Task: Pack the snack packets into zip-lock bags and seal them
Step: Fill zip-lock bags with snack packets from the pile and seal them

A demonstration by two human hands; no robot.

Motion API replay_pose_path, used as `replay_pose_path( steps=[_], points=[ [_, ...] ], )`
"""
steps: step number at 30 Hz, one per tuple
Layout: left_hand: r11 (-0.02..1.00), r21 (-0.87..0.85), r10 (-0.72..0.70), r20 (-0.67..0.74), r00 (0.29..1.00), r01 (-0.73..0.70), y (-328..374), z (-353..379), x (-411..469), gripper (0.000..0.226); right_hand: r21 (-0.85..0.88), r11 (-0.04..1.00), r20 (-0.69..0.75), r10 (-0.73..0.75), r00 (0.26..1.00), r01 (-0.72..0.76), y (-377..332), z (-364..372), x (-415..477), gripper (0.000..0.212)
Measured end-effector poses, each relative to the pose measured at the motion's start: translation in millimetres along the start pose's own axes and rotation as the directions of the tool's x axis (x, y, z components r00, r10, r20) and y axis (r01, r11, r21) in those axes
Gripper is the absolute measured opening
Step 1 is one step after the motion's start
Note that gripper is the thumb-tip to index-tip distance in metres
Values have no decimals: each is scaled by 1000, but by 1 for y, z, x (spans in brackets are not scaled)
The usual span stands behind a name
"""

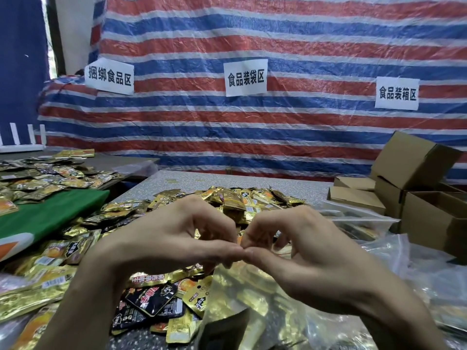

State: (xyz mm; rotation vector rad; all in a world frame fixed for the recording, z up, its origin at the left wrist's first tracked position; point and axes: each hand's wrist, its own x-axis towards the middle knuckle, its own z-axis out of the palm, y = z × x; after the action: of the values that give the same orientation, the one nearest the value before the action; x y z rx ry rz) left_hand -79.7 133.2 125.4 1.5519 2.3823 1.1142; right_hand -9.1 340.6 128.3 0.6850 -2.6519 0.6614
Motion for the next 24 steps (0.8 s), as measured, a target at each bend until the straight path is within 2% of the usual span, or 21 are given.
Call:
replay_pose_path(
  steps=[5,11,18,24],
  points=[
    [1000,6,25,-29,999,-25,-2,-2,-1,20,115,993,103,11,995,-23,7,-4,3,10],
    [993,-116,-5,-128,992,-10,-12,-17,-15,21,152,986,115,52,992,-69,26,-14,3,9],
    [991,-133,-28,-137,990,10,-16,-15,-13,21,196,979,152,32,988,-61,45,-19,2,9],
    [990,-143,-25,-114,993,9,-17,-16,-13,22,239,969,204,17,979,-67,60,-24,1,18]
  ],
)
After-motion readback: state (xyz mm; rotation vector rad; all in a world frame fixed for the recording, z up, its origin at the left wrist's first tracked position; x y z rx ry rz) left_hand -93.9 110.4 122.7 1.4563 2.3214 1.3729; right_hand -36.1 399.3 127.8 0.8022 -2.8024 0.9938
